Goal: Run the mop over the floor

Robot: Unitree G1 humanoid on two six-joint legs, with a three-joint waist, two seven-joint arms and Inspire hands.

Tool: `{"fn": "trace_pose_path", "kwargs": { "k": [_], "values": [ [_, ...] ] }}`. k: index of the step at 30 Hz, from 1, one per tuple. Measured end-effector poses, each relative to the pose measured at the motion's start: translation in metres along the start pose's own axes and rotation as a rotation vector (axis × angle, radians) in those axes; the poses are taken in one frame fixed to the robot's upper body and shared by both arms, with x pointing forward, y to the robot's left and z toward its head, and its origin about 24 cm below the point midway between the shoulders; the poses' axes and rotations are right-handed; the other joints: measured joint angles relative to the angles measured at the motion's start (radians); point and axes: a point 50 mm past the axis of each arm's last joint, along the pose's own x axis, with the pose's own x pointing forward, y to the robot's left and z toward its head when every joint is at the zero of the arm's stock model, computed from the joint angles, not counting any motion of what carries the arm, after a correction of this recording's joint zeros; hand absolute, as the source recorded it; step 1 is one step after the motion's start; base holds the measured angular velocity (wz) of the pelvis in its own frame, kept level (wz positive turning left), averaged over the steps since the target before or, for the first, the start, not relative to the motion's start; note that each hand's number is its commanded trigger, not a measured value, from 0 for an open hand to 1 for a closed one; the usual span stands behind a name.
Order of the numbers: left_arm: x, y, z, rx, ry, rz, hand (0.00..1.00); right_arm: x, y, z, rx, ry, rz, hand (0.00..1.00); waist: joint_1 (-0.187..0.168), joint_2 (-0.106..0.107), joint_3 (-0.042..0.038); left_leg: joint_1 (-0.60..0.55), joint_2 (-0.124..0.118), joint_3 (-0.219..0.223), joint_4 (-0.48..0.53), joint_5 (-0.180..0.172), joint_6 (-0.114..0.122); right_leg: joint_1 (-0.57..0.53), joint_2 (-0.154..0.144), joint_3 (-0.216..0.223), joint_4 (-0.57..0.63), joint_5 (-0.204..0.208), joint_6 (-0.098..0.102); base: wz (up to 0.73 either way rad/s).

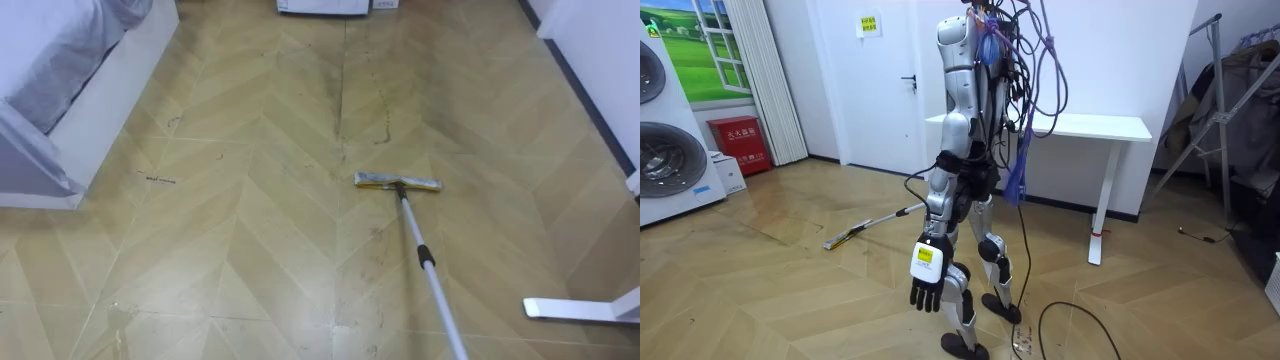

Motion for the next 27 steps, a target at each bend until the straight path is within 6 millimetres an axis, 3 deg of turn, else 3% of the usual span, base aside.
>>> {"fn": "trace_pose_path", "kwargs": {
  "k": [20,27],
  "values": [
    [0.0,0.0,0.0009,0.002,0.002,0.0,0.0,0.0,-0.0005,-0.0009,-0.003,0.003,-0.001,1.0,-0.002,0.006,-0.0008,-0.002,0.001,-0.011,0.003,-0.003,-0.004,-0.003,0.005,0.002,-0.001,0.0,0.0,0.0],
    [-0.0002,-0.0016,0.0062,0.019,-0.005,0.0,0.0,0.0003,-0.0022,0.004,-0.007,-0.005,-0.005,1.0,0.0,0.019,-0.0061,-0.055,0.011,-0.007,0.026,-0.005,-0.005,-0.038,0.014,0.003,0.002,0.003,-0.005,0.02]
  ]
}}
